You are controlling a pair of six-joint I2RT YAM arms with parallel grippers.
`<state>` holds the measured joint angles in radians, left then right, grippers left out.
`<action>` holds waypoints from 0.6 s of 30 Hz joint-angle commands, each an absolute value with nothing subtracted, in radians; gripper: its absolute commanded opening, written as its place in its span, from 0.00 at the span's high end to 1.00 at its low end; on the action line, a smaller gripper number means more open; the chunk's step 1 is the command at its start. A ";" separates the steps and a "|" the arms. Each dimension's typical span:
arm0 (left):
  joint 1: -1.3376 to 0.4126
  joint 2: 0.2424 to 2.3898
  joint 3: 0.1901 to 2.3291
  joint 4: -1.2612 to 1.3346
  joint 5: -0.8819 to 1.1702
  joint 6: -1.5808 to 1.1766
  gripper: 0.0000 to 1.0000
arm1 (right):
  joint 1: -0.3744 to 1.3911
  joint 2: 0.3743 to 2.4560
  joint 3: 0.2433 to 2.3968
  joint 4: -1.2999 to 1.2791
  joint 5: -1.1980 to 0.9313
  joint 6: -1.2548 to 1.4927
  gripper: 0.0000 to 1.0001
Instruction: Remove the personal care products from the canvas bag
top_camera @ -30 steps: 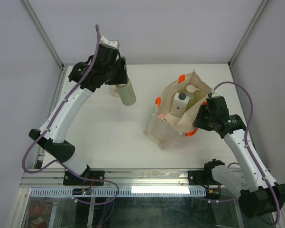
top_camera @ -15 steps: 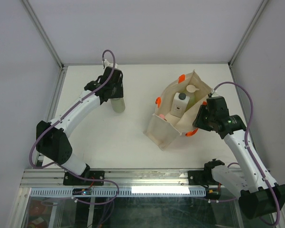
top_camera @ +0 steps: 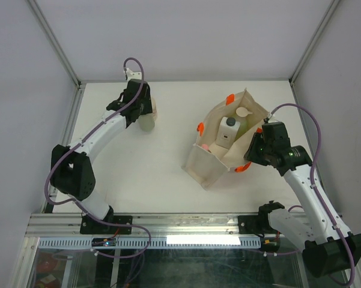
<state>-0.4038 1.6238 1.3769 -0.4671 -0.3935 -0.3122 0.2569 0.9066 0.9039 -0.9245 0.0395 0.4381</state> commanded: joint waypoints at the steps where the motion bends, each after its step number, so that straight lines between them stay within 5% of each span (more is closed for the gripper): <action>1: -0.392 1.611 1.442 -0.298 -0.419 -0.268 1.00 | 0.254 0.886 0.903 -0.939 0.030 0.419 0.65; 11: -0.366 1.670 1.430 -0.284 -0.365 -0.275 1.00 | 0.253 0.887 0.903 -0.940 0.029 0.419 0.65; 18: -0.366 1.683 1.418 -0.290 -0.344 -0.267 0.72 | 0.253 0.886 0.902 -0.939 0.023 0.417 0.65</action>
